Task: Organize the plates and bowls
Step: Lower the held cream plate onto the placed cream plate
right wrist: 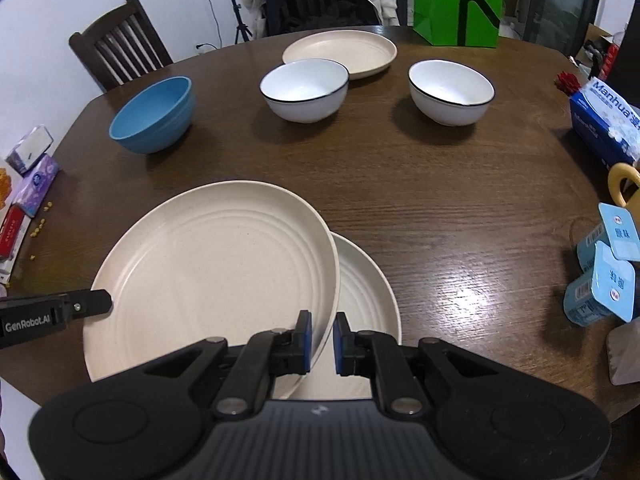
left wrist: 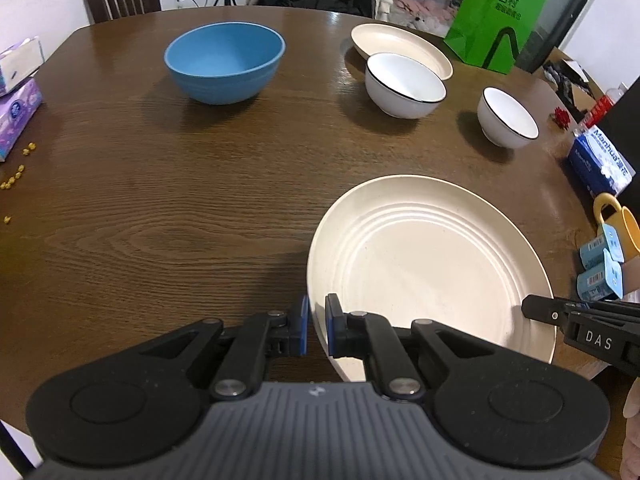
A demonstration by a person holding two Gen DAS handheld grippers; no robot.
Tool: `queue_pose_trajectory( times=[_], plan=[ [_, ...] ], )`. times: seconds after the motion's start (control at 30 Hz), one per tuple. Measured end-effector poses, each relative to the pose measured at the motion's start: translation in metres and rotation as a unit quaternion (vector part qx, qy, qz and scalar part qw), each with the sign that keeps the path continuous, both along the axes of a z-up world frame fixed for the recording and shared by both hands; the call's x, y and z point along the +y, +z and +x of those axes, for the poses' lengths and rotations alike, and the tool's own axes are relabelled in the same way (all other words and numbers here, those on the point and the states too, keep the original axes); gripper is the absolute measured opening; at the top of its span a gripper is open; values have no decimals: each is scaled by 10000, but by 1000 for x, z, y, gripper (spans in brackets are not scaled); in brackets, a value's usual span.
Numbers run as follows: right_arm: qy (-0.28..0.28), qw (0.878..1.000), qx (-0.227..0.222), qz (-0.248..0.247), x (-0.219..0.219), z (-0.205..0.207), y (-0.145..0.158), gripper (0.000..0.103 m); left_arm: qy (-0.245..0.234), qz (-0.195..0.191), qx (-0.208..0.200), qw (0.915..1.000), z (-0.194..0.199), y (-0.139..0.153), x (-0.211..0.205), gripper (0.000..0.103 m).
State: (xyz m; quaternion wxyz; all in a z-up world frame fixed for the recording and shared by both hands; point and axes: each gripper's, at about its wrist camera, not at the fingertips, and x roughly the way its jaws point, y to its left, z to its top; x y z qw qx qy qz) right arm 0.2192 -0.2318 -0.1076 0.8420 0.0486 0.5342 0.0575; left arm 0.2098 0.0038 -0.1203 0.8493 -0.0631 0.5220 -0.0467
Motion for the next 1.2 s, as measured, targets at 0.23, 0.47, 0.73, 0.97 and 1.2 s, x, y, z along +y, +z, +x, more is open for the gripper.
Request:
queue_pose_trajectory(
  times=[0.23, 0.47, 0.73, 0.97, 1.2],
  plan=[
    [-98, 9999, 41, -60, -11, -2, -4, 11, -152, -6, 56, 9999, 4, -4, -10, 9],
    [-199, 9997, 88, -109, -21, -7, -9, 11, -251, -45, 112, 9996, 6, -10, -19, 9],
    [-234, 9996, 122, -142, -26, -8, -13, 11, -291, -52, 152, 9994, 7, -16, -24, 9],
    [-233, 9995, 128, -160, -27, -8, -16, 11, -328, -39, 200, 9993, 7, -21, -26, 9],
    [-215, 9993, 143, -261, -25, -6, -21, 11, -409, 11, 237, 9989, 9, -26, -30, 9]
  ],
)
